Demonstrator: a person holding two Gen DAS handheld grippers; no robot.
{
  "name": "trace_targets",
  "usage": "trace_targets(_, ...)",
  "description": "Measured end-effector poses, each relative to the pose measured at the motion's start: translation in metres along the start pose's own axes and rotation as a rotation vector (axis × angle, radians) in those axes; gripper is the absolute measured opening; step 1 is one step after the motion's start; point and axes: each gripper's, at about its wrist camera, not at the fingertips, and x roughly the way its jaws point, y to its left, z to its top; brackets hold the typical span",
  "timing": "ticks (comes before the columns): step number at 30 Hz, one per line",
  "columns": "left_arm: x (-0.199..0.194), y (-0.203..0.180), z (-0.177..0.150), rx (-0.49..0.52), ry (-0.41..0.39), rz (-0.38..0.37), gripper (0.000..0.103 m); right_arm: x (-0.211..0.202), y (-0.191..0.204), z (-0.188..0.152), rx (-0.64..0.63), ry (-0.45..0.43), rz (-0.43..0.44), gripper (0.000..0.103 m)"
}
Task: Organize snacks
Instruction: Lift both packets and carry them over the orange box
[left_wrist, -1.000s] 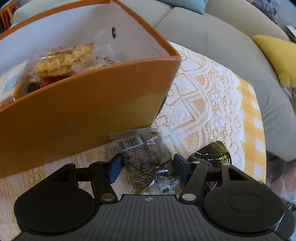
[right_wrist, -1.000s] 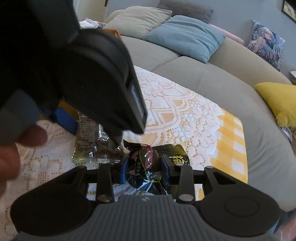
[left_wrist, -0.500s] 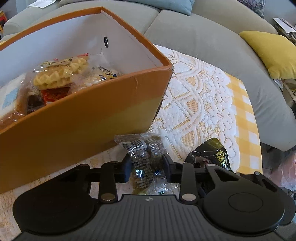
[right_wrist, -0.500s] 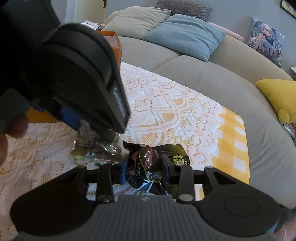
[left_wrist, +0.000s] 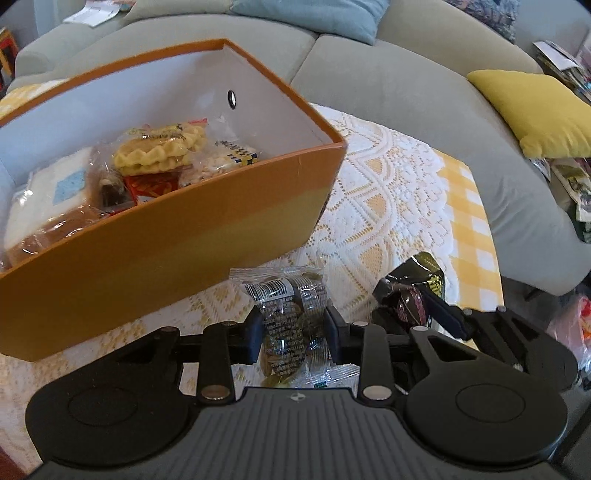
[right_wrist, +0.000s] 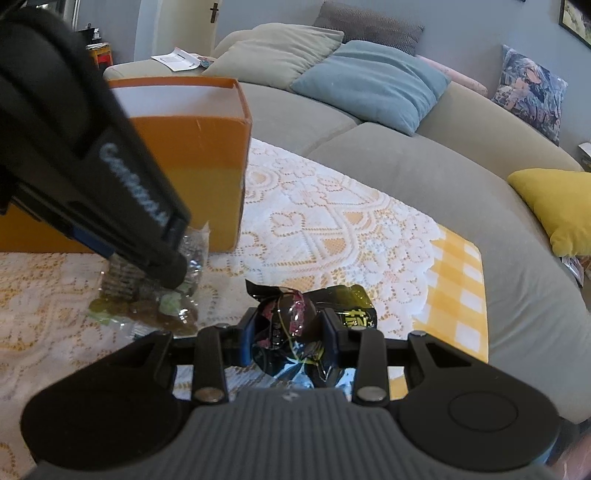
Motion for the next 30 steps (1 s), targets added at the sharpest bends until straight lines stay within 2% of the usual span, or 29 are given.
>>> trace_targets(6, -0.035, 0.007, -0.013, 0.019, -0.035, -0.030, 0.038, -0.030, -0.002, 0.003, 0.042, -0.047, 0.038, 0.035)
trace_targets(12, -0.074, 0.018, -0.016, 0.029, -0.116, -0.048, 0.038, -0.062, 0.010, 0.012, 0.046, -0.125, 0.073, 0.035)
trace_targets(18, -0.105, 0.038, -0.008, 0.013, -0.180, -0.026, 0.038, -0.080, 0.020, 0.027, 0.070, -0.149, 0.155, 0.035)
trace_targets(23, -0.114, 0.060, 0.011, -0.019, -0.205, -0.002, 0.038, -0.085, 0.027, 0.053, 0.052, -0.161, 0.211, 0.035)
trace_targets(30, -0.116, 0.085, 0.044, -0.022, -0.225, 0.014, 0.038, -0.084, 0.034, 0.110, -0.001, -0.199, 0.283, 0.035)
